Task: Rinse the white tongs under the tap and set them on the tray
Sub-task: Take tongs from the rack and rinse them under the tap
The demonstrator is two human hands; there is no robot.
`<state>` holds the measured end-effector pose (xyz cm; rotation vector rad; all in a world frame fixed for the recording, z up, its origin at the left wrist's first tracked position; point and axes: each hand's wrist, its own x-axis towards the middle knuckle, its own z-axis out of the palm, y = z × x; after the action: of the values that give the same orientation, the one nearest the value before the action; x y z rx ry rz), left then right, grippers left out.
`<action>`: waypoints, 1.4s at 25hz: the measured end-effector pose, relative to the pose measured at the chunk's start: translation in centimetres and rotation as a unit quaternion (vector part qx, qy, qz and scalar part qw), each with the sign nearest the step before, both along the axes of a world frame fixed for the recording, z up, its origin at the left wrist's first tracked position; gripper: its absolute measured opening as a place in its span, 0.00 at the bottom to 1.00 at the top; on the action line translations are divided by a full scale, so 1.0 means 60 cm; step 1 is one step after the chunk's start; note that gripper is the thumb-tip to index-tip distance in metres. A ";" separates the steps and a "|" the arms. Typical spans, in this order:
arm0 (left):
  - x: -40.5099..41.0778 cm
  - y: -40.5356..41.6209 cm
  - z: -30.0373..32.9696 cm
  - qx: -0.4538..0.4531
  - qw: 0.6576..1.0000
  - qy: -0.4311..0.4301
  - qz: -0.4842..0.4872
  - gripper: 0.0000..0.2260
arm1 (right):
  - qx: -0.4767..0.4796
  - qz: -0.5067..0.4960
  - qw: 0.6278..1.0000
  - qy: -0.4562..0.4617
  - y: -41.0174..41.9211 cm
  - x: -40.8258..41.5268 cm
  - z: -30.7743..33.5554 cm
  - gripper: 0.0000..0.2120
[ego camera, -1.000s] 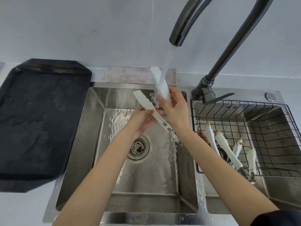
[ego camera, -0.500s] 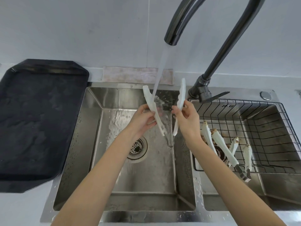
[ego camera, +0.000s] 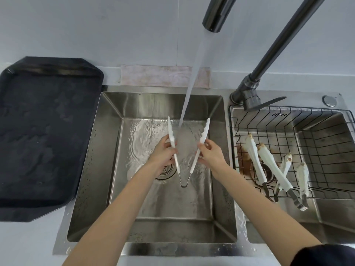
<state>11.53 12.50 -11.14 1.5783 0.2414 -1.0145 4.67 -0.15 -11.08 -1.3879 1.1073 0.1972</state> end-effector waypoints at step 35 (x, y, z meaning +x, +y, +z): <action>-0.046 0.025 0.015 0.174 0.947 -0.070 -0.259 0.30 | -0.046 0.211 0.974 0.065 0.028 -0.052 0.013 0.30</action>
<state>8.78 13.99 -10.25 2.0924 -0.1118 -1.3024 1.54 1.55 -10.30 -1.7043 0.9235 0.5567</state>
